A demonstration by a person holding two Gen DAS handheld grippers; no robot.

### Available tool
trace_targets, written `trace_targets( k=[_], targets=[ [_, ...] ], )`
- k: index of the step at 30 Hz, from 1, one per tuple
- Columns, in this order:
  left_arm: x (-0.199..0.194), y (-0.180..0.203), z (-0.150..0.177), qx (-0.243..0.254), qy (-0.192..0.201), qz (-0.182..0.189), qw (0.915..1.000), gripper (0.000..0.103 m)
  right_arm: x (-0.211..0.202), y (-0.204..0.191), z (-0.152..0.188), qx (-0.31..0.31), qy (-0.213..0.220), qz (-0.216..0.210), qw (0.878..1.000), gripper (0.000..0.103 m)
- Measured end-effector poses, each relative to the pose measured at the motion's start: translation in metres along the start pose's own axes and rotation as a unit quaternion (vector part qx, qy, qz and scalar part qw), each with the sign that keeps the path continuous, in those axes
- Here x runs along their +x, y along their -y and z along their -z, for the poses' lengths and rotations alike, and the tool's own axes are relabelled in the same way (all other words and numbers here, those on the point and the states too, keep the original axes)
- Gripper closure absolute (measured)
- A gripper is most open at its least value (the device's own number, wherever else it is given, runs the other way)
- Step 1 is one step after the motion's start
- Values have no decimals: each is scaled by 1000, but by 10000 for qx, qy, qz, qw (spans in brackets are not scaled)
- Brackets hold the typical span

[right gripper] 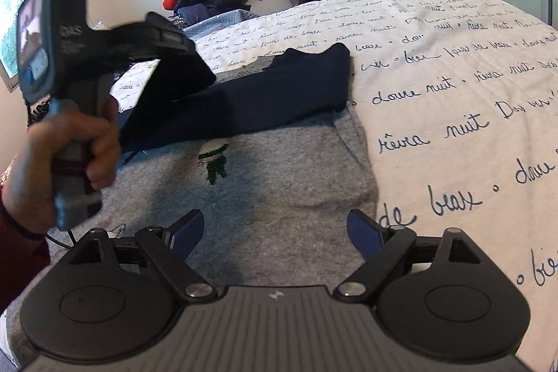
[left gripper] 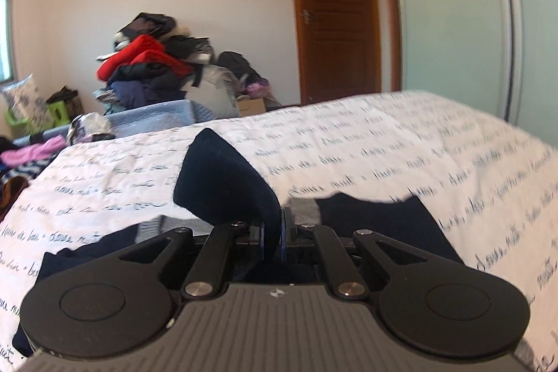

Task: Fold small clothes
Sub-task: 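Carry the navy sleeve across the sweater body with the left gripper, then open the left gripper and release the sleeve onto the folded sleeve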

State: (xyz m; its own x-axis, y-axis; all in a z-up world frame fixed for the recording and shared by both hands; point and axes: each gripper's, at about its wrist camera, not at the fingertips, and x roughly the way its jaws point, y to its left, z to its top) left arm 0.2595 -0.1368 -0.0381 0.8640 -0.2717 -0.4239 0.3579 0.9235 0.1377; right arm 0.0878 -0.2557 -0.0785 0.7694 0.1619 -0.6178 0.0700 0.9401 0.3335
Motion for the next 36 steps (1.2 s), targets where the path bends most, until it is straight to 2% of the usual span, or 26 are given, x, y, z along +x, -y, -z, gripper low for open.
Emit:
trace_targets(
  k=[7,10,15,18,20,24,25,27,29,31,32,34,36],
  targets=[
    [15,32,15,565,-206,35,9982,93,-1,-1,2,-41,-2,8,10000,13],
    [16,44,20,894,-215,33,9958,83,-3,1,2,-38,4,-1,10000,13],
    [14,57,26,1185,-203,300,9923,69,-5,5,2,-18,1,5,10000,13],
    [9,56,28,1094,-141,535,9925,61,-6,5,3,-42,5,37,10000,13],
    [5,49,28,885,-69,663,9938,53,-7,4,2,-50,13,52,10000,13],
    [-15,29,24,555,362,1130,9914,43,-10,10,0,4,51,140,9999,13],
    [-19,28,23,487,489,1173,9907,38,-10,10,0,4,51,140,9999,13],
    [-21,24,20,382,594,1044,9920,36,-9,16,-1,110,35,189,9998,13],
    [-12,21,16,295,456,727,9959,36,-9,18,-1,161,33,184,9997,13],
    [6,16,14,173,47,475,9987,38,-9,21,-1,238,32,144,9996,13],
    [17,16,14,143,-195,435,9988,43,-10,21,0,231,28,155,9996,13],
    [33,20,19,227,-623,410,9970,46,-10,20,-1,209,27,166,9996,13],
    [37,27,28,477,-822,331,9949,46,-11,18,-2,189,23,166,9997,13]
  ],
)
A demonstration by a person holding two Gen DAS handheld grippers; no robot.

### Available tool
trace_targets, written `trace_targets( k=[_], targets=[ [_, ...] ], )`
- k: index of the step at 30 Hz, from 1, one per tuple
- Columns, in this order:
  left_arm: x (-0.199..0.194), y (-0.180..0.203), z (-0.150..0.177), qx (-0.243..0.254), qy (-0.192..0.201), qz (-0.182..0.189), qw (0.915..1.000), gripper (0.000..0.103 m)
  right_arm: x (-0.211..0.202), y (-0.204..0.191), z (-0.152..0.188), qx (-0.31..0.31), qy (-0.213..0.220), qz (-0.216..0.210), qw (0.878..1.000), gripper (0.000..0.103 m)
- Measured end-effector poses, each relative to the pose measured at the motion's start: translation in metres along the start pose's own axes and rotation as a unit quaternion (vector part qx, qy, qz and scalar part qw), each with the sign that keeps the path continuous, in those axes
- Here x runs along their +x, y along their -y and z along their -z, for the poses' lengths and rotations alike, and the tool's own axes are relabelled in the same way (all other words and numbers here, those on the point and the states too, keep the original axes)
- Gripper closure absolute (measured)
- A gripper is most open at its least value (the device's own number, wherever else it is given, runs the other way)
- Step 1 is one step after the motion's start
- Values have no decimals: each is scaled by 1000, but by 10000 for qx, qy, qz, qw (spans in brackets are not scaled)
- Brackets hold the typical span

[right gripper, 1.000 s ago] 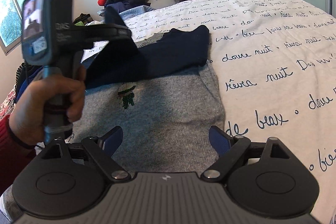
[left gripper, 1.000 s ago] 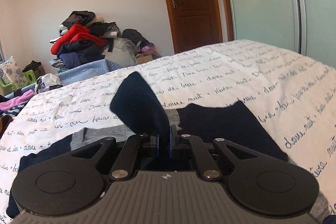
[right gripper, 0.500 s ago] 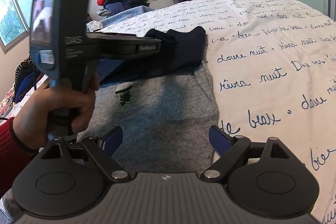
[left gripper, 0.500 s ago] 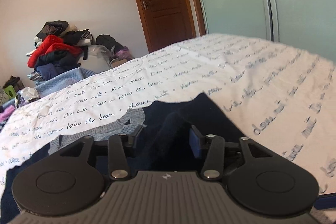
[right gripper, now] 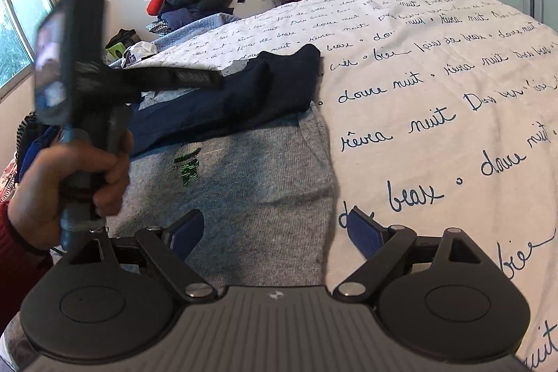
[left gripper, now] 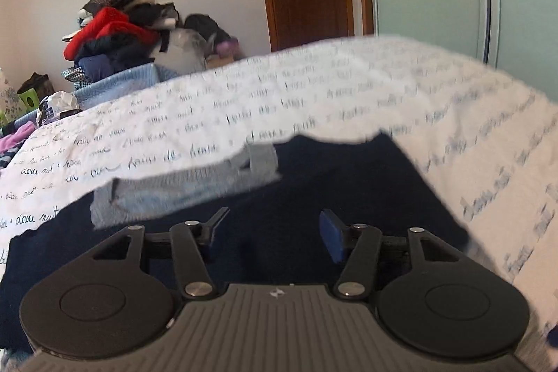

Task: Fold small clothes
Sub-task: 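Open the left gripper and release the sleeve onto the folded sleeve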

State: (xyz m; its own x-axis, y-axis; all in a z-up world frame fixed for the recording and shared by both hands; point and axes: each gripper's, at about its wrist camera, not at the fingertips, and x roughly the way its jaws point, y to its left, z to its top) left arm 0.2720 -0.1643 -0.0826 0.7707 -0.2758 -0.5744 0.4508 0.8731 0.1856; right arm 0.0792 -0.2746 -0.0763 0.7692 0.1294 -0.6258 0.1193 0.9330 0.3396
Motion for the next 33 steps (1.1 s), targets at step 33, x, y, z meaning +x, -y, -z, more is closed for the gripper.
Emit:
trace_targets(
  k=[33],
  targets=[
    [-141,-72,91,-1493,-597,-758,9841,10,-43,-60,31,-655,46,-242,9975,13]
  ],
)
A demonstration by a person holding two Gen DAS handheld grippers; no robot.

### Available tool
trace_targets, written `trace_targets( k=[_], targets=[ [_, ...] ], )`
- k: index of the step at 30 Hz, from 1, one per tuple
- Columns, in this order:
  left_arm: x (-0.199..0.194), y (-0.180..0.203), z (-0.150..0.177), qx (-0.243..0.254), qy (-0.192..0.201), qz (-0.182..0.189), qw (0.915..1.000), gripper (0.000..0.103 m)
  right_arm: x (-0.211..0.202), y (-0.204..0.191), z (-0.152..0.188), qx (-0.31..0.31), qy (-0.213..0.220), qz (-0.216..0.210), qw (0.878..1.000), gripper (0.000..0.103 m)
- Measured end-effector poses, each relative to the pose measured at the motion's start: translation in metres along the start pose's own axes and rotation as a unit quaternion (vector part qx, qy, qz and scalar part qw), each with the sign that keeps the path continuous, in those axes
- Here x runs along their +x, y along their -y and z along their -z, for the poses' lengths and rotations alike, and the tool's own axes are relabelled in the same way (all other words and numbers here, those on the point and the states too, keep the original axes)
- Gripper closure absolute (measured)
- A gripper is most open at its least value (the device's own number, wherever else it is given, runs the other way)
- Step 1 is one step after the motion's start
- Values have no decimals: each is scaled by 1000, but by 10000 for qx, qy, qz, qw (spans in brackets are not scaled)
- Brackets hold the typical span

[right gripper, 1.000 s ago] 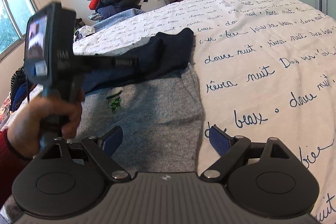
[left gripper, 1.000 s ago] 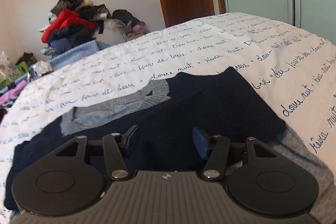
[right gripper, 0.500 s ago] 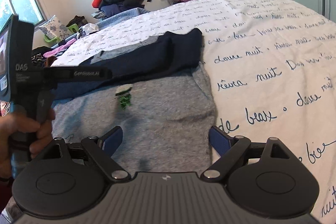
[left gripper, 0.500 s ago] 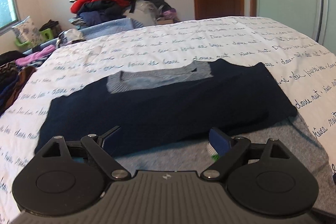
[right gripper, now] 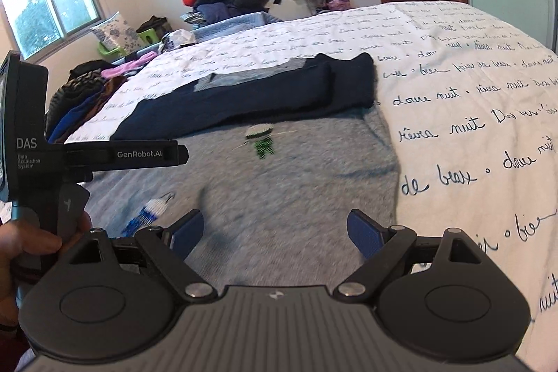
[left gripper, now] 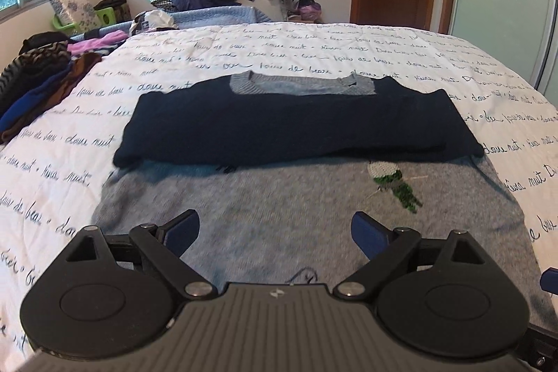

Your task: Fold small clothes

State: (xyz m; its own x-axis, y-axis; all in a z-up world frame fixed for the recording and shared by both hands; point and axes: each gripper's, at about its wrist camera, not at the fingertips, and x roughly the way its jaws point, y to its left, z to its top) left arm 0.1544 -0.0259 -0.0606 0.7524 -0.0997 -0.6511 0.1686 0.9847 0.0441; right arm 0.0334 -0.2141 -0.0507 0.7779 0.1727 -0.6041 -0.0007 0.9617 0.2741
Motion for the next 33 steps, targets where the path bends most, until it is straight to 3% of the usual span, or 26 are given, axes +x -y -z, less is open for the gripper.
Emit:
trace_targets(
  k=[15,33],
  targets=[
    [-43,-31,25,-281,-16,-248,9993,9,-31,-24,24,-391,-6,-76,9992,13],
    [-70,-59,55,-345,-184,-502,9980,9,-37,-47,43,-683,-192,-219,9972,13]
  ],
)
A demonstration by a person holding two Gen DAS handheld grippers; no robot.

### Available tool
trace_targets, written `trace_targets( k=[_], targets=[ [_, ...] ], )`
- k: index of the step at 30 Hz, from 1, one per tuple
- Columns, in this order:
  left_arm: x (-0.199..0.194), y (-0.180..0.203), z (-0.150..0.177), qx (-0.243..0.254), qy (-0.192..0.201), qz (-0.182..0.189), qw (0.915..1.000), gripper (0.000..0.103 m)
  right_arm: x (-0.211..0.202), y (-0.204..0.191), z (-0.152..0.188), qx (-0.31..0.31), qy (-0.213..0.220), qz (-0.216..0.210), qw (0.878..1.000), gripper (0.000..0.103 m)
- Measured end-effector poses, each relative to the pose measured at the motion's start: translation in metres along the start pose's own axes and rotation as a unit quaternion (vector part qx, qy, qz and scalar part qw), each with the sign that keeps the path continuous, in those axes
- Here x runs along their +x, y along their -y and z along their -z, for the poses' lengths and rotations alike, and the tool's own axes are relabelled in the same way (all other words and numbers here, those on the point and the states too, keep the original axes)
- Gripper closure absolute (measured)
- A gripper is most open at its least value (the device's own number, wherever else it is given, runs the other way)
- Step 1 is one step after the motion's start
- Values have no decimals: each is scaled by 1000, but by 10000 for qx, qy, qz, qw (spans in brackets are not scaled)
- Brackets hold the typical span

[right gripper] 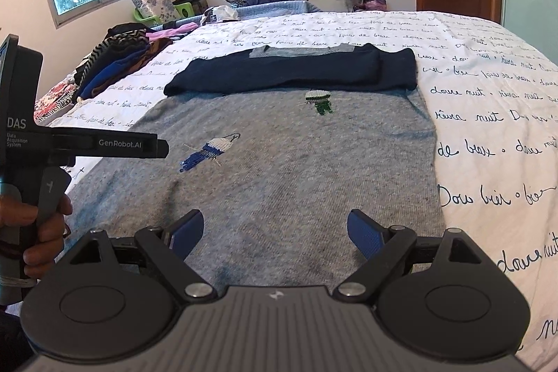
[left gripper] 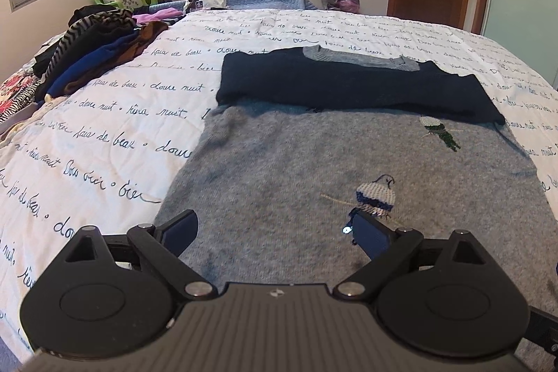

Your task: Fold small clothes

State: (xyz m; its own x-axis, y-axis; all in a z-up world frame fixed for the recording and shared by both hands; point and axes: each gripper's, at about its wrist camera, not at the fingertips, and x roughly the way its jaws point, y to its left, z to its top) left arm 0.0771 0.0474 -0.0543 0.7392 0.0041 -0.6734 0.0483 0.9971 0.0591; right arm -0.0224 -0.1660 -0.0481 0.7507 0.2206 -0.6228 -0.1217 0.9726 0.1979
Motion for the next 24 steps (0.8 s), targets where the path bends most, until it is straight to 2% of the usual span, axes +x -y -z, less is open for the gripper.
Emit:
trace_targets(
  k=[11,20,24],
  targets=[
    [-7,-13,9,-152,-93,-86,9998,9,-1,-5,4,-22,-58,-48,10000,13],
    [-19,-10,20,-100,-203,101,9997,8,-4,-7,11,70,-128,-67,9999,13],
    [-22,-14,25,-187,-262,73,9995,8,-6,-9,13,61,-112,-53,9999,13]
  ],
)
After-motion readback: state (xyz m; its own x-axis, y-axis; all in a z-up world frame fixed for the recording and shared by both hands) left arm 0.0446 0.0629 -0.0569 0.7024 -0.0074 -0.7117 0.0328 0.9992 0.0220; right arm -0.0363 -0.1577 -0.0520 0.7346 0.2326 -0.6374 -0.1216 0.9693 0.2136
